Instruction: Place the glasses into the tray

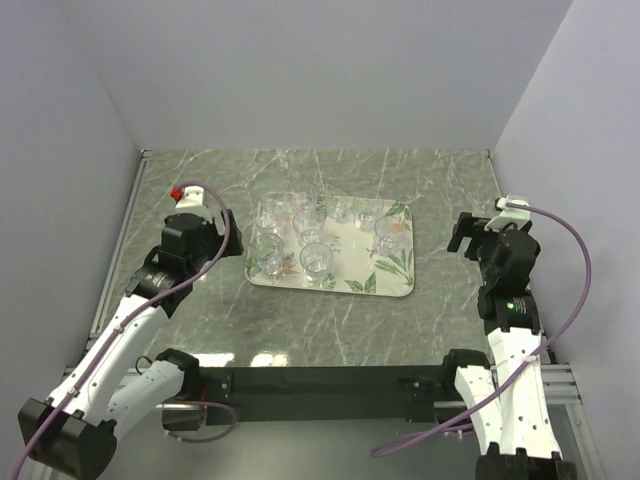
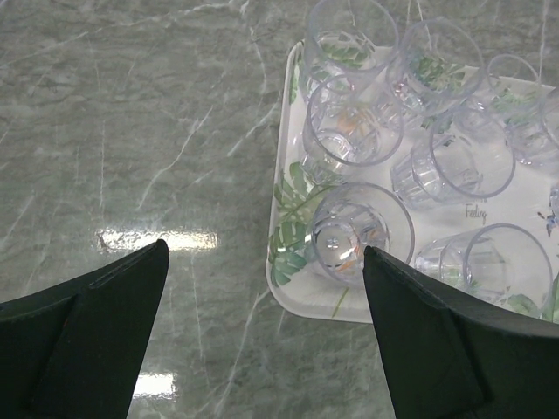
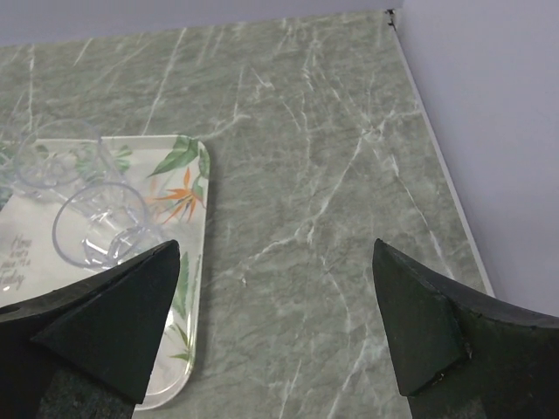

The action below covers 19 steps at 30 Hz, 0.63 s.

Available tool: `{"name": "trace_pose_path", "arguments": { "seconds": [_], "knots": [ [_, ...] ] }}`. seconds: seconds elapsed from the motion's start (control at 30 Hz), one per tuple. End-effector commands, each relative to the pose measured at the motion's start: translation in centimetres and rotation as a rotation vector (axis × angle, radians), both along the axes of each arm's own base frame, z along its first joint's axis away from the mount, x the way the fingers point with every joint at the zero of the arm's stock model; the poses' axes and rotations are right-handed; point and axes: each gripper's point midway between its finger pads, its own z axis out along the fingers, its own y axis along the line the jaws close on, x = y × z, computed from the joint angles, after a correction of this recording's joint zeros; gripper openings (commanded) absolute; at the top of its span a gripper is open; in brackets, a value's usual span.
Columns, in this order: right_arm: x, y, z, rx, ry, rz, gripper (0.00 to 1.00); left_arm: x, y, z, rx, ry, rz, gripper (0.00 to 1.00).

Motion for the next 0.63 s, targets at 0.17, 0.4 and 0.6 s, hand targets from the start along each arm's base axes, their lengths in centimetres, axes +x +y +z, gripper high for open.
{"name": "trace_pose_path", "arguments": {
  "seconds": [0.17,0.4,0.6],
  "knots": [
    [0.6,-2.3,2.1,0.096,-0.085,-0.184,0.98,-0.4,0.6,2.9,-0.045,-0.091,0.031,0.99],
    [0.6,-3.0,2.1,0.089,-0.077,-0.218,0.98,-0.6,0.9,3.4,-0.05,-0.114,0.046,0.99],
    [0.9,-2.5,1.5,0.037,-0.047,-0.161,1.0,-0.4,0.9,3.3,-0.047,-0.115,0.048,0.99]
  ]
}}
